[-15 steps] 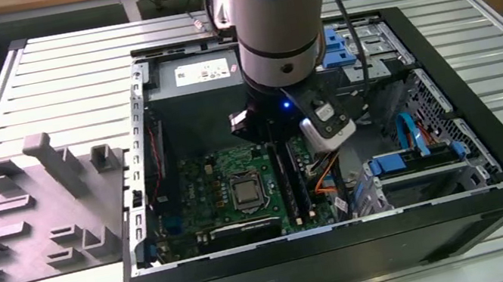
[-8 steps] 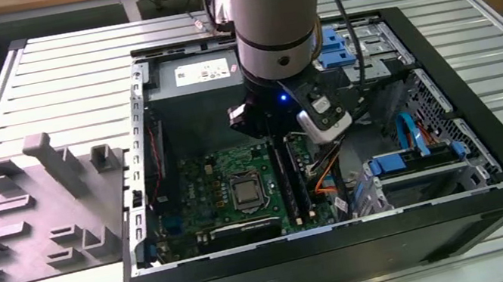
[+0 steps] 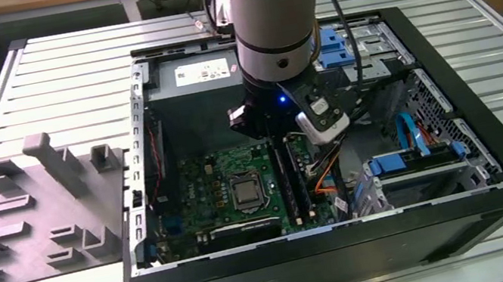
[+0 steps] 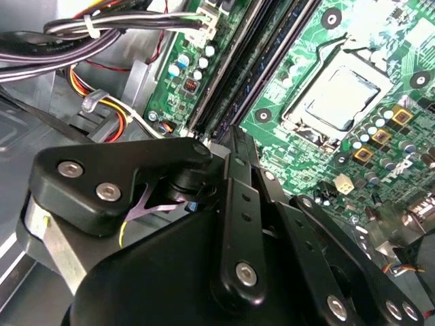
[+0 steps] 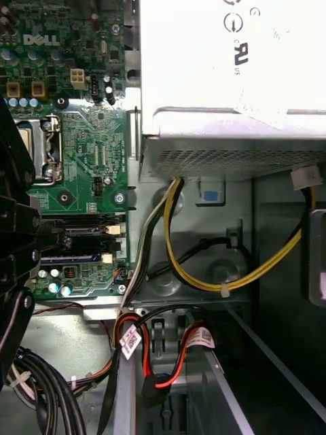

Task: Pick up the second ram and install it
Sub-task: 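Press down the second ram until it locks into place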

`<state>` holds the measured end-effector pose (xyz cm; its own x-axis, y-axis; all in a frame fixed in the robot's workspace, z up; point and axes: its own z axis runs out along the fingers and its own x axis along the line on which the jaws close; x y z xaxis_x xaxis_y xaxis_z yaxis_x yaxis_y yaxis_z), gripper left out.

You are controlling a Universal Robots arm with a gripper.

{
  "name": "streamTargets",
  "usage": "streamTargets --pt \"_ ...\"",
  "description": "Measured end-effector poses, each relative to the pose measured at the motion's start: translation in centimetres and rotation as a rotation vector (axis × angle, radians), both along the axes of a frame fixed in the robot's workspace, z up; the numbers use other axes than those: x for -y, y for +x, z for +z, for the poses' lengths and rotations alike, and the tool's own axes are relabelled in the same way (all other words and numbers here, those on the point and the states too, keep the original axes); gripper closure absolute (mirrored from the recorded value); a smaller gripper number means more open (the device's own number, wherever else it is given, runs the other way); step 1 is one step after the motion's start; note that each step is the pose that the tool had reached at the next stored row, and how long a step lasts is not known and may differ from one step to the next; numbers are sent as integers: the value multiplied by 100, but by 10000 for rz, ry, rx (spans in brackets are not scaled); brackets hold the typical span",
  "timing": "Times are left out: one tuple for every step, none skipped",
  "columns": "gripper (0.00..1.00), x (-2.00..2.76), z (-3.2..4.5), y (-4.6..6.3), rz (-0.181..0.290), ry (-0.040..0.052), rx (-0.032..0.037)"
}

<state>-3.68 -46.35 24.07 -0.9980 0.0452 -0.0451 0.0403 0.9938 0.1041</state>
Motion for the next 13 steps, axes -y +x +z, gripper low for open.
streamTargets --pt "90 -9 0 -1 -2 -1 -1" --pt "90 -28 -1 -1 -2 -2 0" --pt "90 -50 -3 0 -1 0 0" --pt "90 -66 -5 0 0 0 0" --pt "90 -76 -12 0 -1 0 0" --pt "90 -83 -25 0 0 2 1" --pt "90 -87 -38 1 1 1 0" --pt "90 -90 -47 1 1 0 1" --pt "90 -91 -51 1 1 -2 0" --pt "90 -91 -52 0 0 -4 -1" --pt "90 -91 -52 0 0 -3 -1" --pt "90 -91 -55 0 0 -2 -1" --pt "90 -92 -64 0 0 2 1"
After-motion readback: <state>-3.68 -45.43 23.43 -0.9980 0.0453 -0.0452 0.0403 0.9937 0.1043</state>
